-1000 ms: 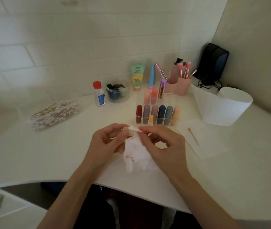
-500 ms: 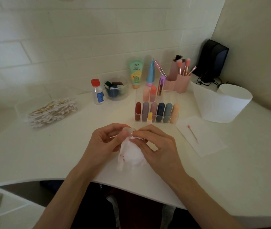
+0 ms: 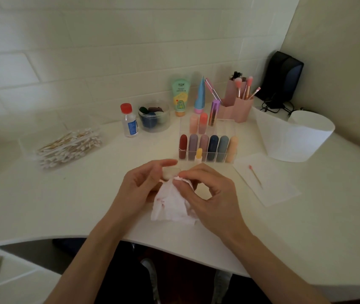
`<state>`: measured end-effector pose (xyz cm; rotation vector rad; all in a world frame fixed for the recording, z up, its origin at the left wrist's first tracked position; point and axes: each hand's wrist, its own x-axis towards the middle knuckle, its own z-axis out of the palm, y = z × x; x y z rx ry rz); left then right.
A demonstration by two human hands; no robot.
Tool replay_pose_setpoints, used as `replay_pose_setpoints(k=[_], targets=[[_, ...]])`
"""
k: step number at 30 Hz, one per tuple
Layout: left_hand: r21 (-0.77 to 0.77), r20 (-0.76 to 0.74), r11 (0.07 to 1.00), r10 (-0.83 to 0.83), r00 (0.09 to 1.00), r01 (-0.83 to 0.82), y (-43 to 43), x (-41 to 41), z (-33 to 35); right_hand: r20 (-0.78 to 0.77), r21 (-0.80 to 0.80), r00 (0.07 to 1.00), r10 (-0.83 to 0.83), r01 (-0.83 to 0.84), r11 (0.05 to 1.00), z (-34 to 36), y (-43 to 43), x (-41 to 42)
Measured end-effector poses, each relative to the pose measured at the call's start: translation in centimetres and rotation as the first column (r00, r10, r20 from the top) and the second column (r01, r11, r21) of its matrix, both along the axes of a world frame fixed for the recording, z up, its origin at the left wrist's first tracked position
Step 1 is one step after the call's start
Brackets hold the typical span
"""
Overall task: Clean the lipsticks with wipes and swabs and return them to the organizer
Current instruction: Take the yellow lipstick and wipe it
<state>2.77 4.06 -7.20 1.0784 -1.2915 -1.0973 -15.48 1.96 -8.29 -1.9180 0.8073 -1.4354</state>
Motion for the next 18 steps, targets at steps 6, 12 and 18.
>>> replay_pose_setpoints(k=[6,12,18], targets=[[-0.066,0.018,0.996,0.058,0.998,-0.057,0.00,-0.29,-0.08,0.055,0.064,0.997,0.050,-0.054,0.996,-0.20,-0.23,-0.29],[-0.119,0.031,0.992,0.046,0.998,-0.042,-0.14,0.01,-0.41,0.046,0.146,0.997,0.060,-0.066,0.987,0.15,-0.17,-0.35],[-0.018,0.042,1.000,0.004,0.999,-0.003,-0.07,-0.20,-0.10,-0.001,0.132,1.000,0.031,-0.030,0.991,0.22,-0.19,-0.22]])
